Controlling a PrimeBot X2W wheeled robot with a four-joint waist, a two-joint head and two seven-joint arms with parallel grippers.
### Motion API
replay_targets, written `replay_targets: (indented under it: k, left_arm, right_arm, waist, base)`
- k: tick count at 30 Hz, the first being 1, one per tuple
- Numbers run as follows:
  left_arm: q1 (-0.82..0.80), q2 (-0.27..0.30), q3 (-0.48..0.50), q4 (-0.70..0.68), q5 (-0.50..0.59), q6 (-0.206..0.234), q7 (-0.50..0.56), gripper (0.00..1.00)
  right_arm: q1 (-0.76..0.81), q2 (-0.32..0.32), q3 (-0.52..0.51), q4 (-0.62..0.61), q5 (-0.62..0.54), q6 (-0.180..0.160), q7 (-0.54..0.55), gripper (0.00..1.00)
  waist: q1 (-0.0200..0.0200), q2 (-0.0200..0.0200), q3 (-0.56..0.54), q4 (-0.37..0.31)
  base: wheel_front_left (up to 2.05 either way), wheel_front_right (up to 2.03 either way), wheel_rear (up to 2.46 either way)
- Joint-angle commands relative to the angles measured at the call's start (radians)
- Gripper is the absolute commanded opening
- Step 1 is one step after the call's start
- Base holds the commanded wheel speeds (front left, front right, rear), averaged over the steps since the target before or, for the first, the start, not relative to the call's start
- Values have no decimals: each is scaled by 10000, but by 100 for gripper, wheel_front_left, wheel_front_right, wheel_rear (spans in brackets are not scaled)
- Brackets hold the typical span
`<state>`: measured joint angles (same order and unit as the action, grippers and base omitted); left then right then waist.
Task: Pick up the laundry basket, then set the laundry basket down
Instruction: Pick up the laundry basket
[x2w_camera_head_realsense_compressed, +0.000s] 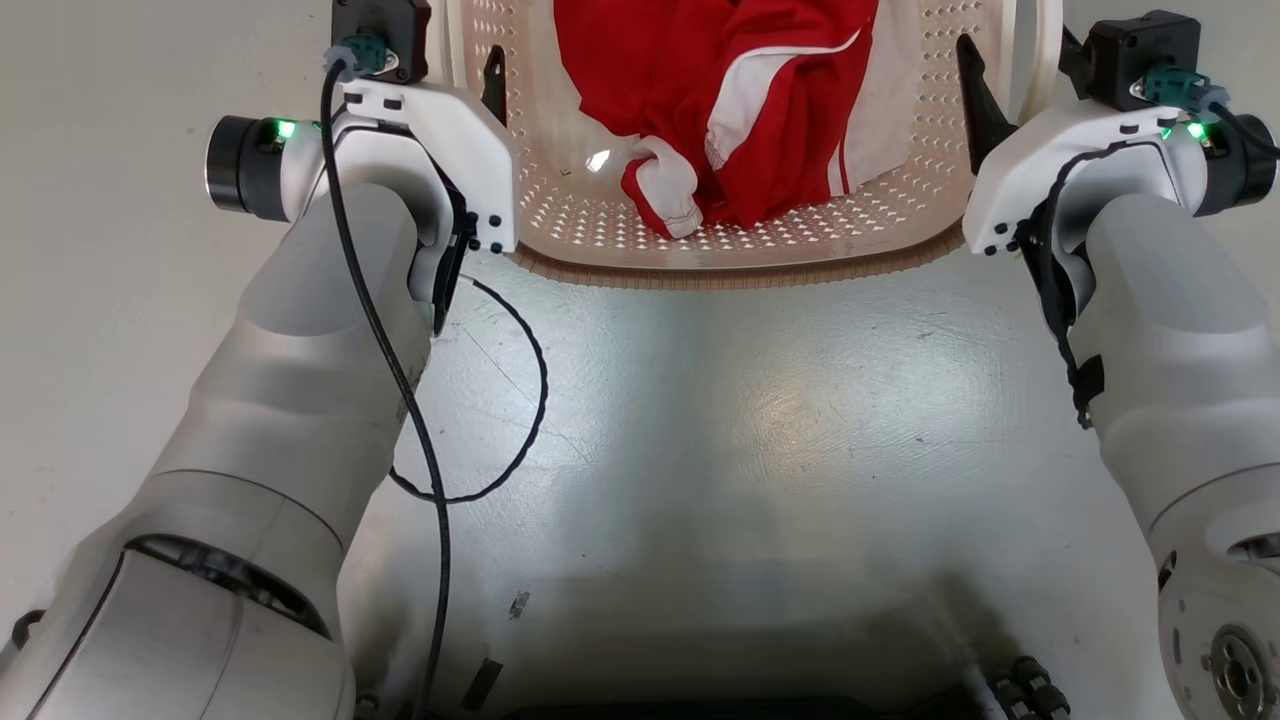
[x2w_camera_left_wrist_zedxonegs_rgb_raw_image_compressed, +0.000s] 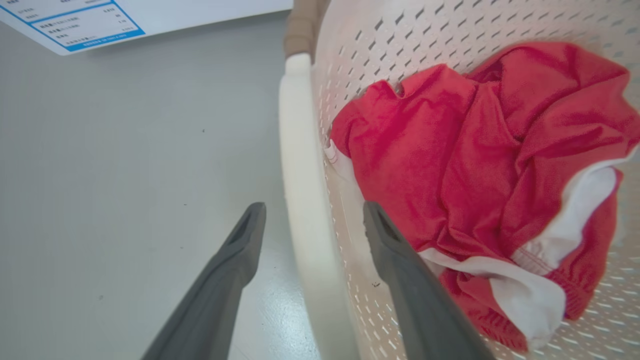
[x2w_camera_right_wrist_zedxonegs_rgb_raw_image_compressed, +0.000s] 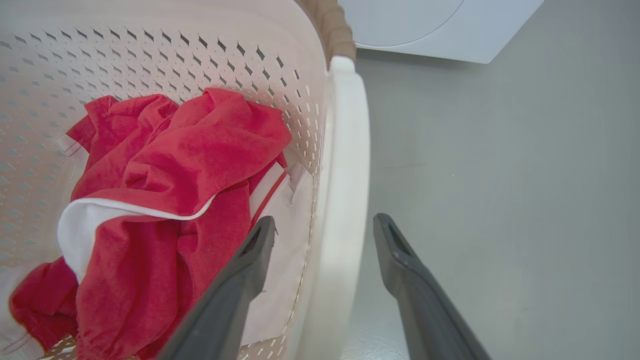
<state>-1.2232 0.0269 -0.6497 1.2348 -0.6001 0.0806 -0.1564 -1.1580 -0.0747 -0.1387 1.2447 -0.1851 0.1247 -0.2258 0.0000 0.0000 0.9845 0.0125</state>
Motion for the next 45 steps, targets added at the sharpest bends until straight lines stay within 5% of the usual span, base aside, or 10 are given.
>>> replay_targets:
  k: [1,20,21,22,23,35,45]
  left_arm:
    - [-94,233,28,-28,-36,155,28,100]
    - [-256,233,-708,-16,-365,320,309,100]
    - [-257,233,-739,-24,-390,331,312,100]
    - [-256,233,-770,-40,-418,338,308,52]
    - [-246,233,-829,-48,-433,304,354,0]
    - [-88,233,-1345,-232,-765,584,921,0]
    - [457,233,-1593,-71,-1169,601,1021,0]
  right_arm:
    - [71,242,200,7,94,60,55,100]
    - [-60,244,974,305,832,60,69,100]
    - [-65,244,1033,301,873,60,29,73]
    - [-63,244,1101,305,958,60,-2,0]
    - [-39,244,1204,319,1043,60,31,0]
    - [271,244,2063,393,1354,60,461,0]
    - [801,244,3921,305,2629,60,1456,0]
  waist:
    - [0,0,10,11]
    - [0,0,44,51]
    - [0,0,42,58]
    - [0,0,38,71]
    - [0,0,27,78]
    - [0,0,-394,129]
    - [0,0,-1539,24]
  base:
    - [0,0,0]
    - [0,0,0]
    - [0,0,0]
    - [0,0,0]
    - [0,0,0]
    - [0,0,0]
    - [0,0,0]
